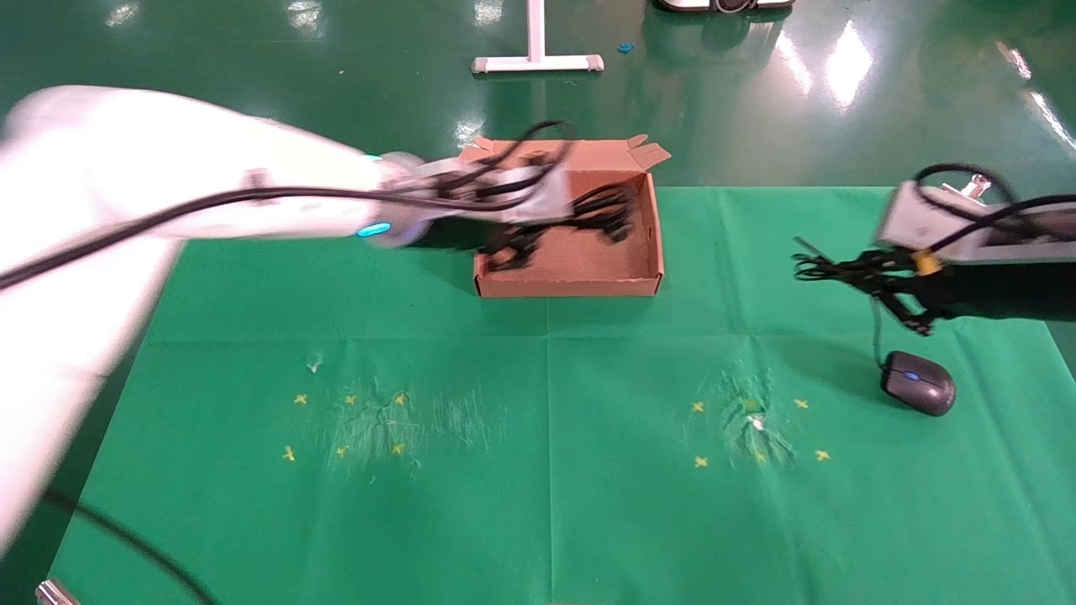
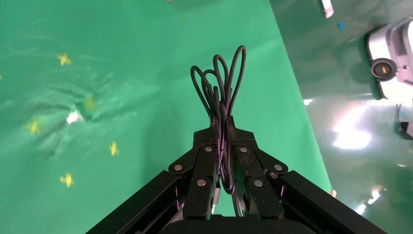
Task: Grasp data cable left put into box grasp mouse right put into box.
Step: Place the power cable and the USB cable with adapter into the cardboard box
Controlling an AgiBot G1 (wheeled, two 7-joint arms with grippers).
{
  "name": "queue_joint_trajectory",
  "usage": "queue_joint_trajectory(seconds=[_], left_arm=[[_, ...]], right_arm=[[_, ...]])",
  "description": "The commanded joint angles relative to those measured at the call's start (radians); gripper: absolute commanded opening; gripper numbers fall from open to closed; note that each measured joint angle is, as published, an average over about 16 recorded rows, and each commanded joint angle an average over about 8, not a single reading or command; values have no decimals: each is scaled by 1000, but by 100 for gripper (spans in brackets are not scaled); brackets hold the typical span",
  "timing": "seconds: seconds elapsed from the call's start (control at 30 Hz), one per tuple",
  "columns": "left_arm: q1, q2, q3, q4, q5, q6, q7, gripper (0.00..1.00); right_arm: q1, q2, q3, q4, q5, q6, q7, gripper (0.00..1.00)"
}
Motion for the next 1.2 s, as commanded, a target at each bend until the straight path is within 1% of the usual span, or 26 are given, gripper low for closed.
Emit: queue_joint_trajectory(seconds=[0.03,0.13,0.27,0.3,0.43,0.6,0.73,0.87,0.93,1.03,1.13,1.2], left_arm=[[-9,64,7,89,-1,-76,62,11],[-10,78,66,115,-54,-146,102,48],[-24,78,150,133,-128,-206,118,98],[-29,78,169,139,-144,-217,118,100],[-50,77,233,158,-200,-248,119,100],[-70,75,299,180,-259,-278,118,100],[-90,68,332,218,-294,-290,109,100],[-122,35,338,267,-318,-283,92,100],[-141,-1,333,277,-325,-272,78,100],[-165,-87,325,252,-326,-246,46,100],[-182,-200,323,172,-309,-211,-8,100],[-189,-278,327,88,-288,-186,-57,100]], right_arm=[[9,24,11,3,14,-10,-3,0],[9,54,21,5,27,-20,-5,0],[12,82,35,6,40,-23,-6,0],[14,86,39,6,44,-21,-6,0],[28,94,55,7,50,-3,-4,0],[52,84,77,10,45,40,5,0],[78,60,90,11,47,68,3,0],[108,13,88,10,47,83,-10,0],[123,-18,82,8,41,89,-16,0],[140,-66,68,6,28,98,-19,0],[152,-112,54,5,15,106,-20,0],[159,-142,46,4,9,111,-21,0]])
